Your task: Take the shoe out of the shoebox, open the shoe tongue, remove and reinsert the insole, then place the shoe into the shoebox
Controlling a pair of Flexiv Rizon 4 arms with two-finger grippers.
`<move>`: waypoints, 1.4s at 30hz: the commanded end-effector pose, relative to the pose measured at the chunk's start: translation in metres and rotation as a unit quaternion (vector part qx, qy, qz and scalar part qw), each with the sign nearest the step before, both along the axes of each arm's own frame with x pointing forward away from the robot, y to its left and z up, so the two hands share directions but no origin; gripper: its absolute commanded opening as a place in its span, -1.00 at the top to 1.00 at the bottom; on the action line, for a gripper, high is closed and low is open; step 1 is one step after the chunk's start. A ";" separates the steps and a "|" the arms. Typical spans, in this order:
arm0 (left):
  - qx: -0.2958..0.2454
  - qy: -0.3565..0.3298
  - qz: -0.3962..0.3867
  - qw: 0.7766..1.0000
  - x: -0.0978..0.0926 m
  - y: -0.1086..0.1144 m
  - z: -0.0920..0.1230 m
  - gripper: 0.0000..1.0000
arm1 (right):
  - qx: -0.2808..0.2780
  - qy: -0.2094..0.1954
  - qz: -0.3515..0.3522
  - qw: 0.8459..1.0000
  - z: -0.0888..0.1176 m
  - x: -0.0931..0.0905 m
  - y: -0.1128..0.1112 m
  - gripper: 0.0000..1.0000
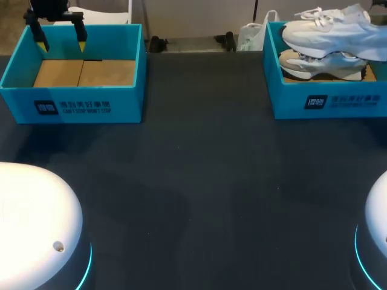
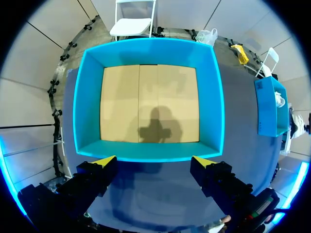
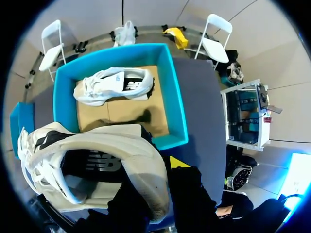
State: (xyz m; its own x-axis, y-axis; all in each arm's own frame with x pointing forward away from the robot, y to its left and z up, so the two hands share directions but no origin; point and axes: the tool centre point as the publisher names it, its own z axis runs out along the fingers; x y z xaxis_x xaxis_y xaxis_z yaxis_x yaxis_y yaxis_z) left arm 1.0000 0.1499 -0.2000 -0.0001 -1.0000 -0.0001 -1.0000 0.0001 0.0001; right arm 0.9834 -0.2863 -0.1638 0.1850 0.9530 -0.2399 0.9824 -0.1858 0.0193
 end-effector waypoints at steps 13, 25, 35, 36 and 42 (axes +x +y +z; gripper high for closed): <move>0.000 0.000 0.000 1.000 0.000 0.000 0.000 -1.00 | -0.032 -0.025 -0.016 0.999 0.020 -0.091 0.096 1.00; 0.000 0.000 0.000 1.000 0.000 0.000 0.000 -1.00 | -0.037 -0.019 -0.020 0.999 0.009 -0.149 0.183 1.00; 0.000 0.000 0.000 1.000 0.000 0.000 0.000 -1.00 | -0.051 -0.019 -0.002 0.999 -0.001 -0.212 0.254 1.00; 0.000 0.000 0.000 1.000 0.000 0.000 0.000 -1.00 | -0.050 -0.020 0.001 0.999 -0.002 -0.218 0.260 1.00; 0.000 0.000 0.000 1.000 0.000 0.000 0.000 -1.00 | -0.050 -0.011 0.003 0.999 -0.012 -0.255 0.292 1.00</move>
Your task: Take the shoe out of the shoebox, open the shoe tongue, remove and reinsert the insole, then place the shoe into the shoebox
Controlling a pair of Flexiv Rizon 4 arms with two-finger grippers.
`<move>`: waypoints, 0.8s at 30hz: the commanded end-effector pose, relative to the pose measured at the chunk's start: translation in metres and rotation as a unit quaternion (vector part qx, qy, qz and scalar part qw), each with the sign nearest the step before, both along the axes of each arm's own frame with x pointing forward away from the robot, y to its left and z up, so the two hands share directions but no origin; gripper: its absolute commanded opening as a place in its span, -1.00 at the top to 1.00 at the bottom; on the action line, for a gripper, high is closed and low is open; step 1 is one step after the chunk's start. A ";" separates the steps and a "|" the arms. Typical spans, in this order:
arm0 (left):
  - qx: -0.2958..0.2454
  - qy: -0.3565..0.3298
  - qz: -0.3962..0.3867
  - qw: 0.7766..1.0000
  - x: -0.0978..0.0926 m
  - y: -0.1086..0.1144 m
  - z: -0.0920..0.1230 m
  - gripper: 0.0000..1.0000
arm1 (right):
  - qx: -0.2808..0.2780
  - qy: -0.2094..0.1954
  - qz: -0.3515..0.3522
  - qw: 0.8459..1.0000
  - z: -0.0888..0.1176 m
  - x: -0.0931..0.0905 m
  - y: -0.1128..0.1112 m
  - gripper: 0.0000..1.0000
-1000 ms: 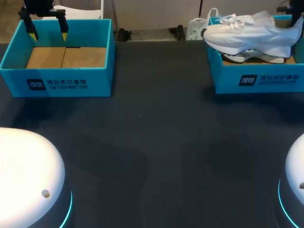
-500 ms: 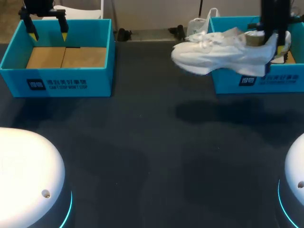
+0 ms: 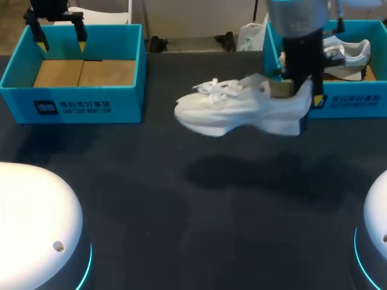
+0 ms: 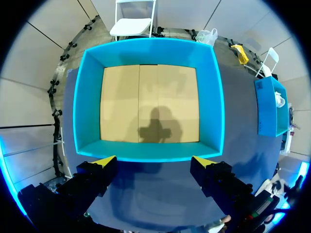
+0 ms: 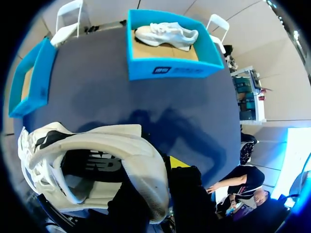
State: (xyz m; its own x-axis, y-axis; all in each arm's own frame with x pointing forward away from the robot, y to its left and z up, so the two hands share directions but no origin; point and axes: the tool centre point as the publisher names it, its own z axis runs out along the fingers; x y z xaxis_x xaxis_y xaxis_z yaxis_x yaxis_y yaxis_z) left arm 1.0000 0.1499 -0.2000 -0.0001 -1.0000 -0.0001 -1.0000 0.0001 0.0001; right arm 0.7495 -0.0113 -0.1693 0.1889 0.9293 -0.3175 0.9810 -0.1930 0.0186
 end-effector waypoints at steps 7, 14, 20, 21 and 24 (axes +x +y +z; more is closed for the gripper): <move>0.000 0.000 0.000 1.000 0.000 0.000 0.000 -1.00 | -0.008 -0.006 0.016 1.000 -0.021 -0.056 0.052 1.00; 0.000 0.000 0.000 1.000 0.000 0.000 0.000 -1.00 | -0.032 0.025 0.016 0.999 -0.028 -0.066 0.061 1.00; 0.000 0.000 0.000 1.000 0.000 0.000 0.000 -1.00 | -0.032 0.025 0.016 0.999 -0.028 -0.066 0.061 1.00; 0.000 0.000 0.000 1.000 0.000 0.000 0.000 -1.00 | -0.032 0.025 0.016 0.999 -0.028 -0.066 0.061 1.00; 0.000 0.000 0.000 1.000 0.000 0.000 0.000 -1.00 | -0.032 0.025 0.016 0.999 -0.028 -0.066 0.061 1.00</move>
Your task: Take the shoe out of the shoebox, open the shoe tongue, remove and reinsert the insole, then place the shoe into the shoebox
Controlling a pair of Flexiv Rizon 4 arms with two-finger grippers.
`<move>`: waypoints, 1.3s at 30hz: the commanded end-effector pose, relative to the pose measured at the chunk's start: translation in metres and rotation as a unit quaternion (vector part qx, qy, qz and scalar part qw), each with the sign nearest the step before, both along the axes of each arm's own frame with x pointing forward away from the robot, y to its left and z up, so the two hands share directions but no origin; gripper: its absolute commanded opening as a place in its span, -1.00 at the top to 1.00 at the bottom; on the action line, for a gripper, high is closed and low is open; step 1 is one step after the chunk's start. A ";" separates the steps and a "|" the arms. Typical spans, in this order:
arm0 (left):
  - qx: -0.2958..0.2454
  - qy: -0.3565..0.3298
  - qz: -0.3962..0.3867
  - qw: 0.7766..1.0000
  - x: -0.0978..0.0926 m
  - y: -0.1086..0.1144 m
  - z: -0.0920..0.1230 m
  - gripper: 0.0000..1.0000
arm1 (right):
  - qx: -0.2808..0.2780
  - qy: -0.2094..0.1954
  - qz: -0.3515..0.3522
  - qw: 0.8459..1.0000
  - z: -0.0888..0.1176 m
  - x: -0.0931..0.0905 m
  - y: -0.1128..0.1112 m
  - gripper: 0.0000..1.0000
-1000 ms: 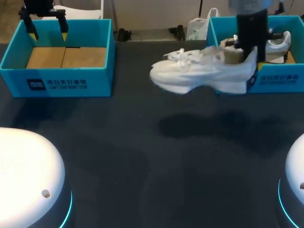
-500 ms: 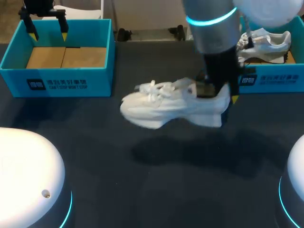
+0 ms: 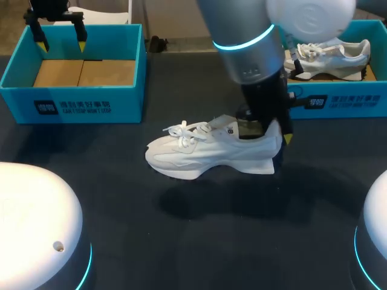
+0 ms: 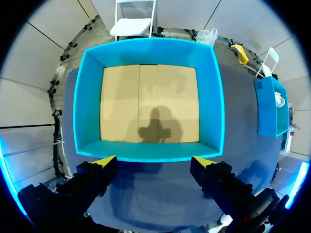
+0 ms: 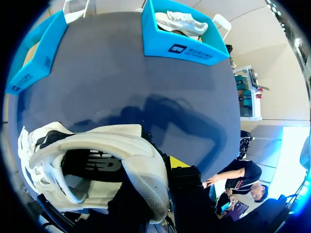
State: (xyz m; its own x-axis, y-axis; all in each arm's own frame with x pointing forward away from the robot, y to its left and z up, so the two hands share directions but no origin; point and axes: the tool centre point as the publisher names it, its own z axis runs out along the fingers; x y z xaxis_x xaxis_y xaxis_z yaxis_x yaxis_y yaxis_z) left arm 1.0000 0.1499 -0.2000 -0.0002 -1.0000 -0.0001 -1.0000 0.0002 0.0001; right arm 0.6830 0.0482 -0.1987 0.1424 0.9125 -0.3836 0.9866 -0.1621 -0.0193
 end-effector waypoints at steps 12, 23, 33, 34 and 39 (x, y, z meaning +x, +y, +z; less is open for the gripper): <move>0.000 0.000 0.000 1.000 0.000 0.000 0.000 -1.00 | 0.005 -0.053 0.012 0.999 -0.033 0.014 0.005 1.00; 0.000 0.000 0.000 1.000 0.000 0.000 0.000 -1.00 | 0.031 -0.051 0.043 0.997 -0.084 0.019 0.013 1.00; 0.000 0.000 0.000 1.000 0.000 0.000 0.000 -1.00 | 0.020 -0.065 0.054 0.996 -0.144 0.030 0.007 1.00; 0.000 0.000 0.000 1.000 0.000 0.000 0.000 -1.00 | 0.017 -0.067 0.059 0.996 -0.149 0.032 0.006 1.00; 0.000 0.000 0.000 1.000 0.000 0.000 0.000 -1.00 | 0.018 -0.064 0.060 0.996 -0.167 0.036 0.000 1.00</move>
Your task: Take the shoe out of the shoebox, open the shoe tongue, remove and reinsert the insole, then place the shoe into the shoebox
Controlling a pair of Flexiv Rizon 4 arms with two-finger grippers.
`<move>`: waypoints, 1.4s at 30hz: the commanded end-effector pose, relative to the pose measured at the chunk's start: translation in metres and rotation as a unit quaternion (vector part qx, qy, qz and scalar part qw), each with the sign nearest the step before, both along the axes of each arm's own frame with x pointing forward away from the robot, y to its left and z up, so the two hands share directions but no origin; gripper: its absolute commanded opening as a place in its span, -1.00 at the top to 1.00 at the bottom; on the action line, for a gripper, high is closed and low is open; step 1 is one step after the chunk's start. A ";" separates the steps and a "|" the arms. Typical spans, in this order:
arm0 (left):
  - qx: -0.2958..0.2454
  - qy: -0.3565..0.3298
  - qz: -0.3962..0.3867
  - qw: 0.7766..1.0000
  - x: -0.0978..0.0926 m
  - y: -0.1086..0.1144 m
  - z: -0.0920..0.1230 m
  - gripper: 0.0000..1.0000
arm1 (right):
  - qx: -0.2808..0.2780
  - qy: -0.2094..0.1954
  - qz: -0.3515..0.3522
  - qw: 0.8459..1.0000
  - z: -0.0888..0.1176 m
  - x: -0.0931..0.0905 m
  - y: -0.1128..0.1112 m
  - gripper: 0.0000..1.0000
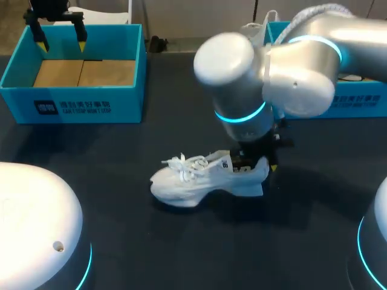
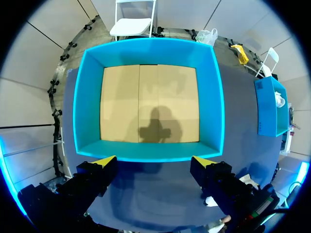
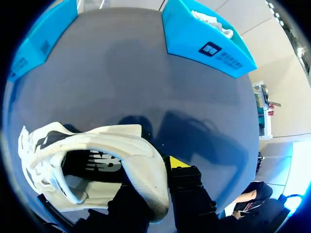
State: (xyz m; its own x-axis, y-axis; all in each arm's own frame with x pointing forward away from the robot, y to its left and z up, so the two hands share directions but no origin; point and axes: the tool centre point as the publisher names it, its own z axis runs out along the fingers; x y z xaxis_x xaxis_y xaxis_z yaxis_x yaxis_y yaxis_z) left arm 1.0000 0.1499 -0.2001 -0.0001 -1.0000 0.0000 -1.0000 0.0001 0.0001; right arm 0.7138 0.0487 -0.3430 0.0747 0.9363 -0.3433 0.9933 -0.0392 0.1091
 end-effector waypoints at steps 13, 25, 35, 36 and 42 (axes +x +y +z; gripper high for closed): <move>0.000 0.000 0.000 1.000 0.000 0.000 0.000 -1.00 | 0.029 -0.004 -0.006 1.000 -0.048 0.006 -0.009 -0.22; 0.000 0.000 0.000 1.000 0.000 0.000 0.000 -1.00 | 0.067 -0.012 0.027 0.997 0.007 0.007 -0.001 -1.00; 0.000 0.000 0.000 1.000 0.000 0.000 0.000 -1.00 | 0.175 0.054 0.374 0.909 0.066 0.000 0.008 -1.00; 0.000 0.000 0.000 1.000 0.000 0.000 0.000 -1.00 | 0.180 0.065 0.417 0.889 0.071 -0.001 0.008 -1.00; 0.000 0.000 0.000 1.000 0.000 0.000 0.000 -1.00 | 0.180 0.065 0.417 0.889 0.071 -0.001 0.008 -1.00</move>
